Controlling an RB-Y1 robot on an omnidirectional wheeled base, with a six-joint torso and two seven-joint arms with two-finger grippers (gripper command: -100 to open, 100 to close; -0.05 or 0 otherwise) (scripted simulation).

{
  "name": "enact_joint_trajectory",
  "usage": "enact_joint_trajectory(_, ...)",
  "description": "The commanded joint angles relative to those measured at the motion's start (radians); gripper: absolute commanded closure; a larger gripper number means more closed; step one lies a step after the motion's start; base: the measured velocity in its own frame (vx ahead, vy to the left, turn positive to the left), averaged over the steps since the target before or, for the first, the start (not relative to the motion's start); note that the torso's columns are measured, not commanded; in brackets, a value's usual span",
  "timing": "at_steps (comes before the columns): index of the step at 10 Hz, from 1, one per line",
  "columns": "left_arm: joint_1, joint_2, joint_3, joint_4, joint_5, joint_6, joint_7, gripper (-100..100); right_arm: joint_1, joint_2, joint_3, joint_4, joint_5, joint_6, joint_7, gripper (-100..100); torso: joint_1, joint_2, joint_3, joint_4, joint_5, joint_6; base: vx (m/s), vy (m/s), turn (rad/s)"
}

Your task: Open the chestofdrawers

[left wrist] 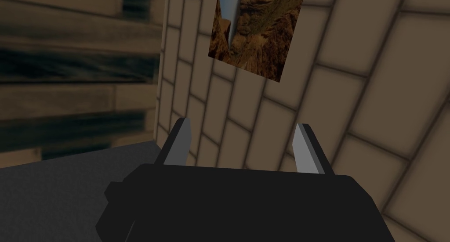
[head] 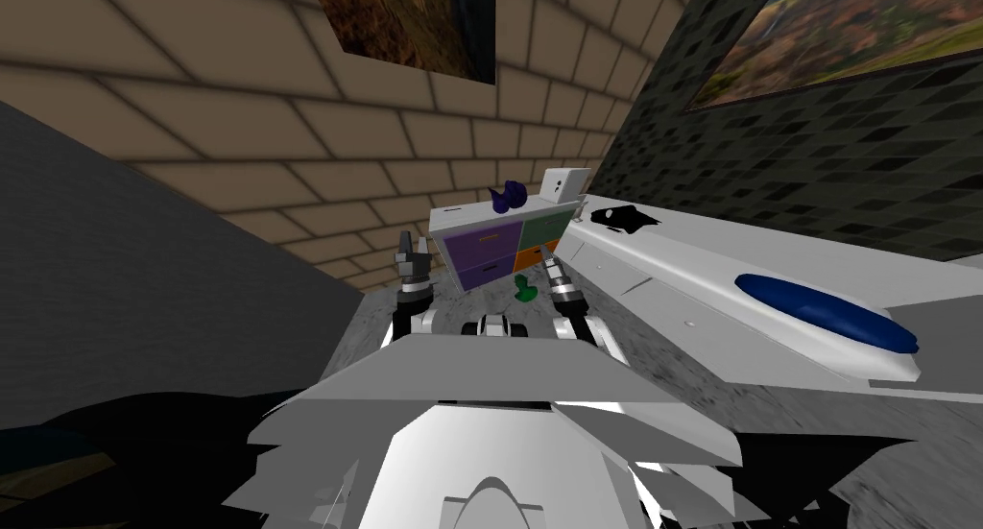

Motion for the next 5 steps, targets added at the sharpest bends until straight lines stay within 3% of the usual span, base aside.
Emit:
enact_joint_trajectory(1, 0.0, 0.0, 0.0, 0.0, 0.0, 0.0, 0.0, 0, 0.004, -0.011, 0.014, 0.014, 0.076, 0.034, 0.005, -100, 0.0, 0.0, 0.0, 0.0, 0.0, 0.0, 0.05, 0.033, 0.037)
enact_joint_trajectory(4, 0.0, 0.0, 0.0, 0.0, 0.0, 0.0, 0.0, 0, 0.008, -0.032, 0.037, 0.044, 0.167, 0.101, 0.012, -100, 0.0, 0.001, 0.001, 0.0, 0.0, 0.0, 0.062, 0.038, 0.065)
enact_joint_trajectory(5, 0.0, 0.0, 0.0, 0.0, 0.0, 0.0, 0.0, 0, 0.008, -0.032, 0.037, 0.044, 0.201, 0.101, 0.012, -100, 0.0, 0.0, 0.0, 0.0, 0.0, 0.0, 0.058, 0.033, 0.051)
